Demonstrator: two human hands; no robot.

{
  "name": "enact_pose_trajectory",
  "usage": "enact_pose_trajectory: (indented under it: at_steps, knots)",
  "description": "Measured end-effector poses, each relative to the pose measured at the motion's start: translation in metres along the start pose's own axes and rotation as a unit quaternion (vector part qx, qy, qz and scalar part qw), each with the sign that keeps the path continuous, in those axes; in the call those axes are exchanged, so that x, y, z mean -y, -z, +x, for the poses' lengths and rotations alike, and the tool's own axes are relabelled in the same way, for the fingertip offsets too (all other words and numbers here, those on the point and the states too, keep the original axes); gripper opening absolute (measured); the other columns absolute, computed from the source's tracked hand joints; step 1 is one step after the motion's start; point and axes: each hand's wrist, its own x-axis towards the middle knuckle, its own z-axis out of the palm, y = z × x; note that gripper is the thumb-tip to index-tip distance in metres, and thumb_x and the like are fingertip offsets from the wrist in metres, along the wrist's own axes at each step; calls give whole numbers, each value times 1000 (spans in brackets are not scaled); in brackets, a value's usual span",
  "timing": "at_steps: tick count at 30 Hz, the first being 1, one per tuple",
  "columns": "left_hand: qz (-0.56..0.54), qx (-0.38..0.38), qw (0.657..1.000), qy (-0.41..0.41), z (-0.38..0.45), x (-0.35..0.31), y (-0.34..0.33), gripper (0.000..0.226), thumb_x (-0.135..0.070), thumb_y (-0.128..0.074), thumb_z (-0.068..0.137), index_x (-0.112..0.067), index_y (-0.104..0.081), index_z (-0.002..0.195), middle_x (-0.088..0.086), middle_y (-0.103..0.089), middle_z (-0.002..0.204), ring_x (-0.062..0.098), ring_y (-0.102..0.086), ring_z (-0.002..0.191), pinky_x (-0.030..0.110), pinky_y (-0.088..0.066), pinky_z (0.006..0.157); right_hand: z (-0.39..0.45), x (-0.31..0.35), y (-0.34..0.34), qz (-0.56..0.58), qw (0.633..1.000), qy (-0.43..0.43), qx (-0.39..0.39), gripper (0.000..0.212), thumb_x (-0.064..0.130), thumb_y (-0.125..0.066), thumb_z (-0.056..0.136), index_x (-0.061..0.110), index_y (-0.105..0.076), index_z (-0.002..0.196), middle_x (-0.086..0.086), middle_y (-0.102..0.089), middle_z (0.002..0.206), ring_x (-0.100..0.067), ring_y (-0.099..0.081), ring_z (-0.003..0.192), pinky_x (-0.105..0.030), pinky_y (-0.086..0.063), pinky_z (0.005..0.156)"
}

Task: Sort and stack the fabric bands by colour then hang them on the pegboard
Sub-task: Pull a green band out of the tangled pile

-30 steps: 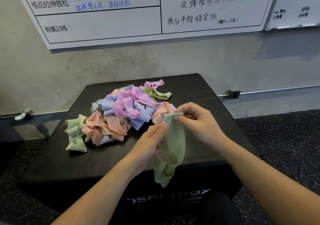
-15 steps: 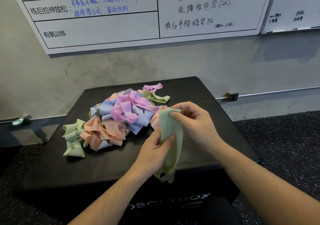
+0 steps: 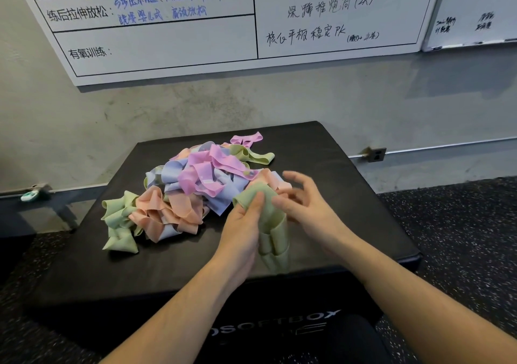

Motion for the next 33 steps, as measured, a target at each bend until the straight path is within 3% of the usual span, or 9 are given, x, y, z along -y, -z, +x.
enact_pose_trajectory:
  at_steps: [3,5,9,14,17,21,26,29,33]
  knots:
    - [-42,-28,998,43,0,-3,-2,31,-29,-46,107,-14,-68,124,5,-77,111,20,-72,106,35,-55,87,-9,-8,-1,9,999,-20,43,74,23,-86,79,39,-41,136,4,-56,135,-6,-63,116,-21,-54,85]
    - [-73,-23,995,69,0,-4,-2,36,-35,-42,108,-17,-63,131,4,-75,117,21,-71,110,38,-57,87,-10,-14,-2,-26,999,-9,30,76,16,-82,83,46,-36,136,8,-52,135,-8,-64,113,-20,-54,83]
    - [-133,-8,988,76,-2,-10,-10,45,-39,-32,110,-11,-59,134,8,-72,125,25,-65,121,43,-49,104,-13,-21,-7,-34,998,-58,13,30,23,-72,92,31,-60,118,6,-72,109,-5,-69,98,-16,-53,77]
    - [-125,-66,989,37,4,-12,-3,35,-38,-37,109,-19,-60,128,6,-74,120,19,-70,112,41,-53,97,-13,-29,-4,-7,994,-87,-68,26,30,-73,92,9,-60,99,-7,-71,78,-21,-66,64,-32,-52,53]
    - [-74,-115,990,34,6,-9,2,25,-34,-41,109,-26,-64,112,-1,-75,107,12,-72,93,36,-54,81,-13,-33,3,-5,993,-68,-95,16,31,-73,91,18,-74,83,2,-69,75,-11,-61,69,-28,-50,61]
    - [-45,-133,987,79,4,1,5,32,-31,-36,111,-25,-67,104,4,-74,104,21,-67,89,39,-52,78,-14,-33,5,67,990,-94,-80,29,36,-65,96,12,-77,87,1,-68,80,-11,-59,74,-28,-44,72]
    - [-137,-114,974,138,3,9,3,48,-37,-25,112,-15,-67,121,11,-77,110,29,-74,94,44,-56,80,-12,-29,-7,197,971,-116,-74,31,28,-49,105,12,-75,102,-2,-75,91,-9,-68,79,-24,-52,74]
    - [-204,-105,961,154,4,7,-1,50,-32,-23,111,-11,-66,126,13,-75,115,29,-70,103,43,-56,84,-13,-36,-13,136,977,-133,-96,29,36,-49,104,16,-69,99,1,-67,84,-11,-58,74,-29,-45,68]
    - [-177,-129,966,137,6,9,-3,49,-34,-24,110,-15,-67,124,10,-75,110,23,-70,87,35,-53,75,-20,-44,-16,21,993,-96,-58,31,40,-74,89,14,-61,100,5,-64,86,-6,-58,78,-25,-46,71]
